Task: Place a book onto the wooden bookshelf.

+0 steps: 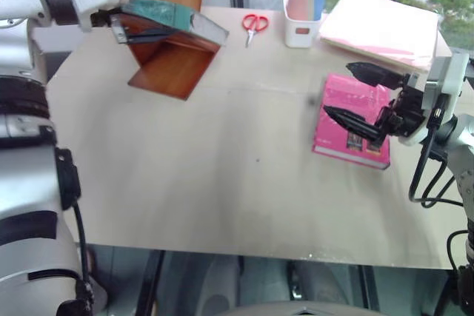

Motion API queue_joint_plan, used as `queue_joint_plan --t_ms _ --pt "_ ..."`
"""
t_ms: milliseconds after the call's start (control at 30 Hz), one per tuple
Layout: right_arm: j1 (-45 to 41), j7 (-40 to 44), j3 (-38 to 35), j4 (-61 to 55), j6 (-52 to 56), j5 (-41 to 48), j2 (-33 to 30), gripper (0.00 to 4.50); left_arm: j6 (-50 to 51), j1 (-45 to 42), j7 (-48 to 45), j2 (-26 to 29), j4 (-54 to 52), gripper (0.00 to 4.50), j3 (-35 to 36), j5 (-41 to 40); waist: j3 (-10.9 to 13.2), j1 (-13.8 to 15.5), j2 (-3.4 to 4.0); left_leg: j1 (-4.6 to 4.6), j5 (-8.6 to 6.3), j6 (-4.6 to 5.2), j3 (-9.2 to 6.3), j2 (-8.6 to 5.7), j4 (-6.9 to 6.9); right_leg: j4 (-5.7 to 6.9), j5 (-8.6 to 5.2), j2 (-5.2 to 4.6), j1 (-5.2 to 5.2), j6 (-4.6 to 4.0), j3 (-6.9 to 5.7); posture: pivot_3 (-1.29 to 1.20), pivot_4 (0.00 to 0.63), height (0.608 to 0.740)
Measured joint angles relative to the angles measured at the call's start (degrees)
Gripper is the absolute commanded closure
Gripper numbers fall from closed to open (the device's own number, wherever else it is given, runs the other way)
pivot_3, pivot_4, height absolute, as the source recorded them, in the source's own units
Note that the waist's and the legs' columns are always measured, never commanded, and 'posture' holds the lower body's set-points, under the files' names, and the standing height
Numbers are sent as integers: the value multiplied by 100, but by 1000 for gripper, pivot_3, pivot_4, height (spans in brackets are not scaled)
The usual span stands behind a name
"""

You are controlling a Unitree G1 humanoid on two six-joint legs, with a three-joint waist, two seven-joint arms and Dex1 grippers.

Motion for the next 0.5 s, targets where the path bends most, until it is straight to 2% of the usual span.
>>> queue_joint_plan --t_ms 33,100,167,300,333,467,500 --pt "2 18 38 58 11 -50 -17 0 799 401 279 -102 -913 59 56 -611 -2 0 -1 2 0 0 1 1 0 -5 0 2 4 0 2 0 150 740" --pt "32 57 117 106 52 -146 -78 0 1707 1155 885 -369 -2084 59 177 -1269 -9 -5 11 10 0 0 0 -11 2 0 0 7 8 0 1 0 150 740" --pt "139 55 184 147 155 -253 -193 0 2270 1782 1513 -791 -2653 59 172 -1577 -9 15 12 25 -1 3 -5 -10 6 14 0 13 18 0 -2 0 150 740" --pt "554 -45 238 163 274 -618 -397 0 2784 2517 2571 -1482 -2986 59 163 -1567 -8 44 9 32 -16 27 -8 -16 41 47 0 14 25 1 2 0 150 740" --pt "897 -69 163 130 302 -708 -531 0 2755 2808 2867 -1696 -3029 59 177 -1439 -14 70 13 42 -18 29 -8 -20 47 45 -1 9 37 1 3 0 150 740" --pt "2699 178 -859 119 577 -713 -898 0 2703 4331 3443 -1778 -2852 59 213 -760 -11 110 11 61 -21 33 -2 -24 44 45 -2 4 56 0 9 0 150 740" --pt "2917 220 -1053 121 620 -715 -915 0 2701 4524 3467 -1742 -2814 59 224 -684 -11 108 10 67 -21 33 0 -19 44 47 -2 7 59 0 12 0 150 740"
